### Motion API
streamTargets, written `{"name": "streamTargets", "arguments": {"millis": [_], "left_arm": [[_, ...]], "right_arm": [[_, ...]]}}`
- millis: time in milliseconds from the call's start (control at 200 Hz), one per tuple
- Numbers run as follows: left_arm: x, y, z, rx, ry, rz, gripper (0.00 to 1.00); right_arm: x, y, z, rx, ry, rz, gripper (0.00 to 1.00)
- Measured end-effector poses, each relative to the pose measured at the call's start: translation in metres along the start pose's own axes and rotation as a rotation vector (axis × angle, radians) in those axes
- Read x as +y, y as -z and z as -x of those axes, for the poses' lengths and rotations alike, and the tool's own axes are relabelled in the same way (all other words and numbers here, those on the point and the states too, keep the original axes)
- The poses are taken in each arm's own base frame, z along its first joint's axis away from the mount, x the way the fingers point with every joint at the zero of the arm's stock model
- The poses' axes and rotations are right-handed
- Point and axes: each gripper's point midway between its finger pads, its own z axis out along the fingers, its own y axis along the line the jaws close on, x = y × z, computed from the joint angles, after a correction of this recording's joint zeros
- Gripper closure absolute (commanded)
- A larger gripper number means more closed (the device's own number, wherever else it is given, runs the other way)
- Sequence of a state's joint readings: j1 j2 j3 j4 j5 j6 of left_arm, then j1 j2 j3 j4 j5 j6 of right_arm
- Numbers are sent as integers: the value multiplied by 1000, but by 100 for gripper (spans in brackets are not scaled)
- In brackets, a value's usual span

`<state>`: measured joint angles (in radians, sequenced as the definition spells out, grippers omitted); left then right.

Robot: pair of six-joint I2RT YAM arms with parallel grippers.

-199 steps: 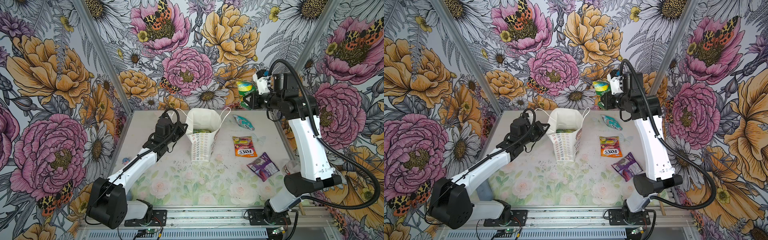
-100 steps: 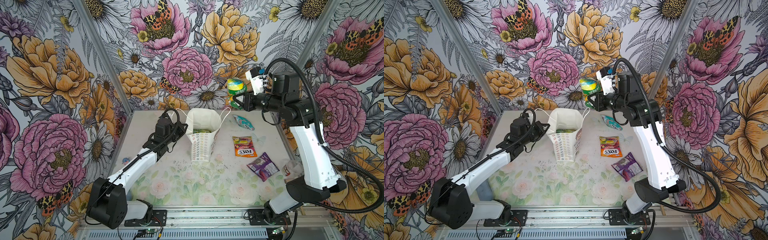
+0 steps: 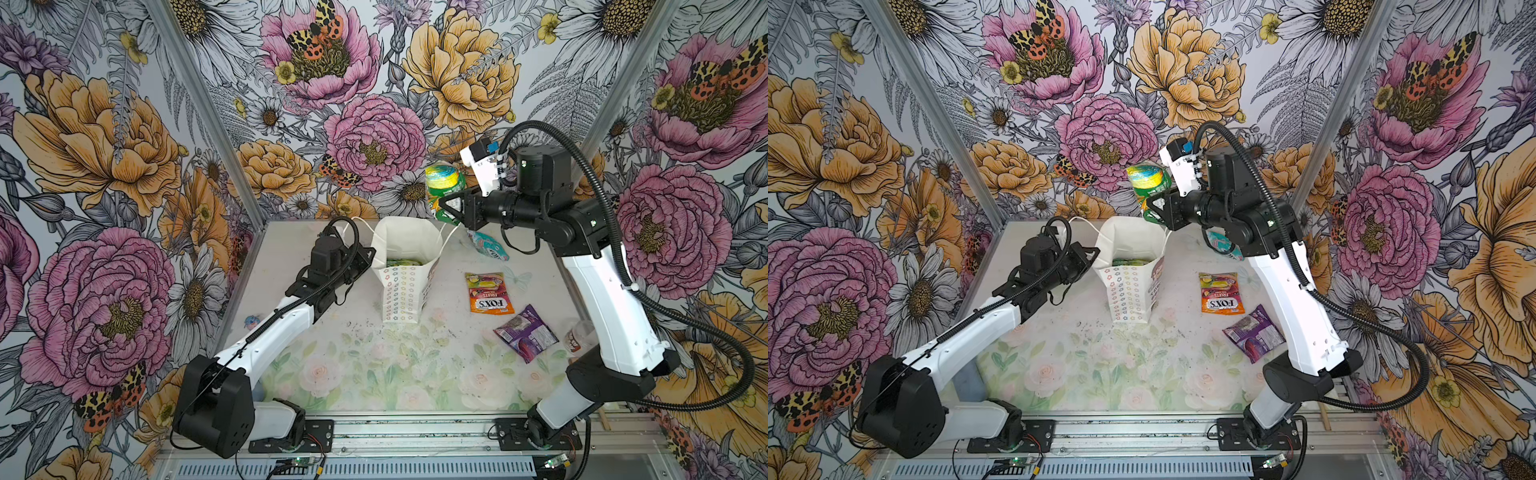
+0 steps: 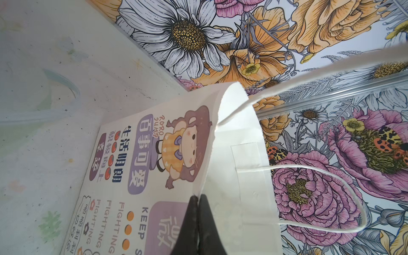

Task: Place the snacks into the paper bag
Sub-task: 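Swing the held green packet over the bag opening beside the left gripper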

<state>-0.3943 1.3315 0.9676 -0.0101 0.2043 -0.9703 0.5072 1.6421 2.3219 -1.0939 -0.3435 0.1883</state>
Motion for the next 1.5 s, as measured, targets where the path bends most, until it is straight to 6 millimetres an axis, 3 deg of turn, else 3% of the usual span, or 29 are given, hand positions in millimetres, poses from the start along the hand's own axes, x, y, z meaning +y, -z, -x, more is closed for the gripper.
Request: {"name": "streamTargets", "arguments": {"millis": [700, 916, 1201, 1501], "left_arm": [[0, 0, 0, 2, 0, -1, 100], [-1, 0, -1, 6, 0, -5, 100], [-1, 1, 0, 14, 3, -13, 100], [-4, 1, 0, 18, 2, -26, 100]], "right_arm": [[-7, -47, -36, 81, -252, -213, 100], [-19, -56, -48, 79, -319, -330, 100], [-35, -73, -76, 113, -419, -449, 100], [-30, -90, -97, 145, -439, -503, 100]]}}
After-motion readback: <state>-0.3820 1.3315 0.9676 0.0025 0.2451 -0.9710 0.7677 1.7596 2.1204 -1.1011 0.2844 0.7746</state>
